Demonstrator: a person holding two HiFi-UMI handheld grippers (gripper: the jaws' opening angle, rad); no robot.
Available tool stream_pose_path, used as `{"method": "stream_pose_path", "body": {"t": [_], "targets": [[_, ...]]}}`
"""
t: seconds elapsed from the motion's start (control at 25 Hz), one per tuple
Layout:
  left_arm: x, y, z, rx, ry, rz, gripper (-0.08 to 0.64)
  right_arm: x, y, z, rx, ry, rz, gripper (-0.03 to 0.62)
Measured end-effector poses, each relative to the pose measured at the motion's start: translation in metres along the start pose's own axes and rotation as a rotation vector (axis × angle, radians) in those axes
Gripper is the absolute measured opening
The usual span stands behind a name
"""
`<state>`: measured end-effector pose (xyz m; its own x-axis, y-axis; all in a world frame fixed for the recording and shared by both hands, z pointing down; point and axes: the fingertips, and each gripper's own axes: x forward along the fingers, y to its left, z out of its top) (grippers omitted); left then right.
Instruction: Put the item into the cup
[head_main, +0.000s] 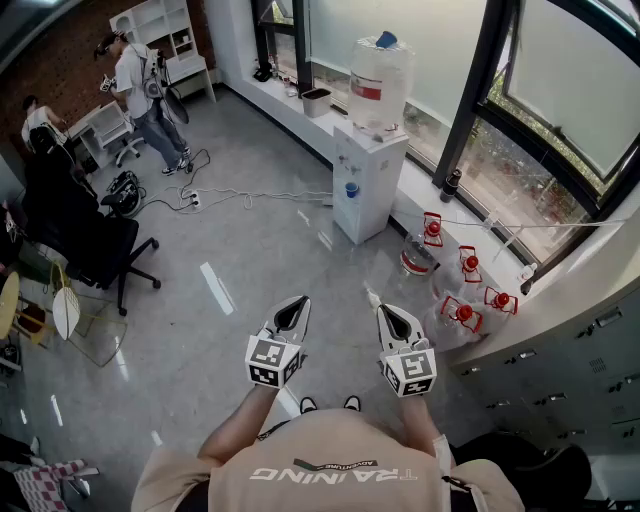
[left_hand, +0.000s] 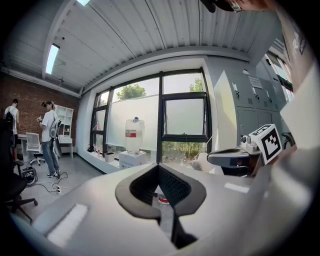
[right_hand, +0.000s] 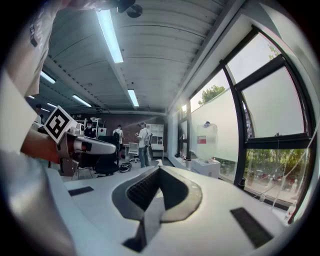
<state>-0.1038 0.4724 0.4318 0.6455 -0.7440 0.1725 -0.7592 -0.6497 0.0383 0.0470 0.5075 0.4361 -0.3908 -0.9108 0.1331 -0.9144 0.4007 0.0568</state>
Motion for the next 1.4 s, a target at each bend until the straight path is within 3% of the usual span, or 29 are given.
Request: {"method": "stream_pose_path", "body": {"t": [0.28,0.92,1.4], "targets": [[0.004,0.015,-0.003,-0.012,-0.004,0.02,0.008,0.012,-0.005,-0.001,0.008,0.005,-0.006,0.011],[0.004,0.061,-0.018,-0.013,0.033,-0.034,0.008,0.058,0.024,-0.002,-0.019,0.029,-0.033,0.011],[0.044,0.083,-0.032,-0.037,0.058,-0.065,0.008,0.097,-0.009,-0.017,-0.003,0.08,-0.077,0.011]]}}
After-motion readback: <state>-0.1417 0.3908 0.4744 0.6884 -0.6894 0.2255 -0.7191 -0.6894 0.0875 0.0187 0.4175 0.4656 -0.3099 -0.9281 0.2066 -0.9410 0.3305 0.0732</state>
